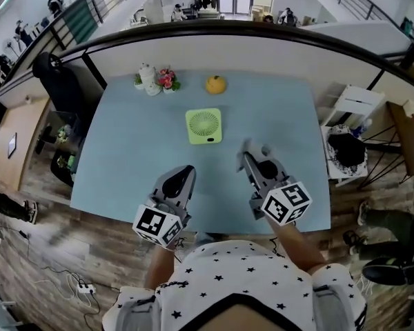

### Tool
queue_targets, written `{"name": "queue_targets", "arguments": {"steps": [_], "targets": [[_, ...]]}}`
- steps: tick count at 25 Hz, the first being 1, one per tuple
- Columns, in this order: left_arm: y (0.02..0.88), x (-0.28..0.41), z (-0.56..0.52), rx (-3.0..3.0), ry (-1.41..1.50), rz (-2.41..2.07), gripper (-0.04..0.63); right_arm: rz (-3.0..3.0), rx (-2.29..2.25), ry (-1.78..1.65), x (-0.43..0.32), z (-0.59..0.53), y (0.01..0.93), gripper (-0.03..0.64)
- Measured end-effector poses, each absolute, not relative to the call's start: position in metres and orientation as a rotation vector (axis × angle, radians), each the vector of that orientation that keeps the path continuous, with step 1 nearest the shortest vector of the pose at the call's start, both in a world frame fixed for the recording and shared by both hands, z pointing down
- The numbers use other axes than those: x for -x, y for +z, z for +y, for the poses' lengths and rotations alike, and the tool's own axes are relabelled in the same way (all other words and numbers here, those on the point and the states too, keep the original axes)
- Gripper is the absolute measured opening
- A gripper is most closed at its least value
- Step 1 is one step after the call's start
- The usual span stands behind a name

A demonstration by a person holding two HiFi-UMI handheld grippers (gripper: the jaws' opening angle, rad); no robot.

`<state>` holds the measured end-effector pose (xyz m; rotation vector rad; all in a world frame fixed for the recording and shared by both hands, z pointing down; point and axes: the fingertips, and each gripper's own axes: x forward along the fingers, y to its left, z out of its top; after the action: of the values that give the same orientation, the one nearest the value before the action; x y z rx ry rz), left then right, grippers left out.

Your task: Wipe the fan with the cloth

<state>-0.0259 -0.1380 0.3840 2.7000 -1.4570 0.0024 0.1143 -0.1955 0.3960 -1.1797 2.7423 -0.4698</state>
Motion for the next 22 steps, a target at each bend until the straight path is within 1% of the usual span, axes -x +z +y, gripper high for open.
{"name": "queue_targets", "arguments": {"steps": [7, 22], "targets": [[0.386, 0.057, -0.157, -2.725, -0.027, -1.387, 0.032, 2.762, 1.236, -0.476, -0.077, -0.209, 0.404, 0.054], [0.404, 0.134, -0.192, -2.688, -0.046, -1.384, 0.032, 2.901, 1.253, -0.443, 0.019, -0.257, 0.434, 0.054]]}}
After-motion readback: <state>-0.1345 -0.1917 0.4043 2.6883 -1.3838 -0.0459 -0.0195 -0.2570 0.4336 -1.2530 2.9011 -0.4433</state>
